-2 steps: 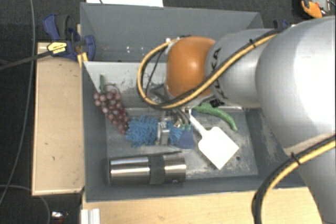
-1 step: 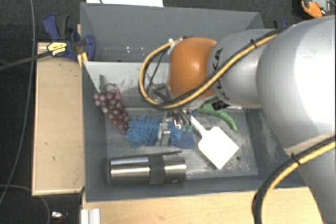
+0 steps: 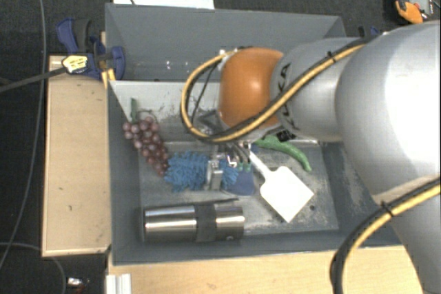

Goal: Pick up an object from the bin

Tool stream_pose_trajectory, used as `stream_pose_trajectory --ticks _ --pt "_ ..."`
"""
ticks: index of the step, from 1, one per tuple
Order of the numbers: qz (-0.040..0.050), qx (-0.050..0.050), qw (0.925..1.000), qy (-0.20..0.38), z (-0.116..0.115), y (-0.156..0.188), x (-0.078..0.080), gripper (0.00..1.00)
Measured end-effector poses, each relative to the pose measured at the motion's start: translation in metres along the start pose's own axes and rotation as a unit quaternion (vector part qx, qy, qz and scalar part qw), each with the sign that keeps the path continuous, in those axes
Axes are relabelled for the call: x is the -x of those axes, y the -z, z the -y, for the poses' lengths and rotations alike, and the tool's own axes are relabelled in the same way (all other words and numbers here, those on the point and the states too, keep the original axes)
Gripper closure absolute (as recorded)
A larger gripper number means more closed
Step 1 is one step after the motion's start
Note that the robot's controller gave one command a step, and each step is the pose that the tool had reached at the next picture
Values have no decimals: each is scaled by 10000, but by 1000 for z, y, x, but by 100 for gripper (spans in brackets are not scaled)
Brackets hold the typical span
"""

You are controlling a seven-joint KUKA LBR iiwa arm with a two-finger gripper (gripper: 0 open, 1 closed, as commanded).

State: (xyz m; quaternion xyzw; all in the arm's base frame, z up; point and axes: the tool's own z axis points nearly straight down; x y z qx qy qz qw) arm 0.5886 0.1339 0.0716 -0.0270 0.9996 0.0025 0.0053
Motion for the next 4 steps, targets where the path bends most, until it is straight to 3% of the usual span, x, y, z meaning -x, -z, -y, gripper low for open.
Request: stream_pose_trajectory --ticks 1,4 --pt "-24 3 9999 -132 2 1 -2 100" --pt "-16 8 9999 -143 2 11 -2 100"
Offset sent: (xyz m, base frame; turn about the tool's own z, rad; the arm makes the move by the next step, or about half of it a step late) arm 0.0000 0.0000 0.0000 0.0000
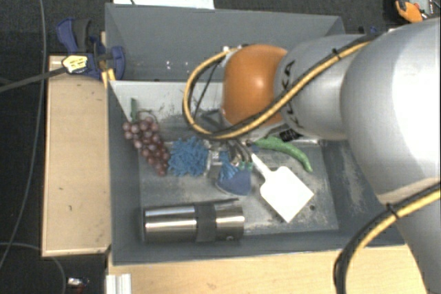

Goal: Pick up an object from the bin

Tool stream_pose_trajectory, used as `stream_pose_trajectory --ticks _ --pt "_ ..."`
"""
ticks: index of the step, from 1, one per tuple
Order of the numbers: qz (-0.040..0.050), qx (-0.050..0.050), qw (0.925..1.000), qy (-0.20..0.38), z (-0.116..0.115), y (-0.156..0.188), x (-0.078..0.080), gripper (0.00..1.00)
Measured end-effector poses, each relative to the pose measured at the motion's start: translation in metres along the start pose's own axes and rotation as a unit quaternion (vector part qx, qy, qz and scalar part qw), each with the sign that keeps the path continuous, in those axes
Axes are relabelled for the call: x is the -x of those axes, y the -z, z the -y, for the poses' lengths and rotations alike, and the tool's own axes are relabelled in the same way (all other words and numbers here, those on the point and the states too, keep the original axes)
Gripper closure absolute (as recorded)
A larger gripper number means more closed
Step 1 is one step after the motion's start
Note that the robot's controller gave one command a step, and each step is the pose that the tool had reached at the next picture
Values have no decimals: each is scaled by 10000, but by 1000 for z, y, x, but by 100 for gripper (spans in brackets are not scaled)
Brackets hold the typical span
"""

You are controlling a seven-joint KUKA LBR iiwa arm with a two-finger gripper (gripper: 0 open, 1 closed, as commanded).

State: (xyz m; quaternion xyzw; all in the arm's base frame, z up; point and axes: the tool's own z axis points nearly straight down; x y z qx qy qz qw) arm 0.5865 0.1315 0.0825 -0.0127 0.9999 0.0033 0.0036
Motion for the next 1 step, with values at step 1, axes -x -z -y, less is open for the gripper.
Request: stream_pose_trajectory --ticks 1 --pt "-46 -7 10000 -5 0 23 -2 100"
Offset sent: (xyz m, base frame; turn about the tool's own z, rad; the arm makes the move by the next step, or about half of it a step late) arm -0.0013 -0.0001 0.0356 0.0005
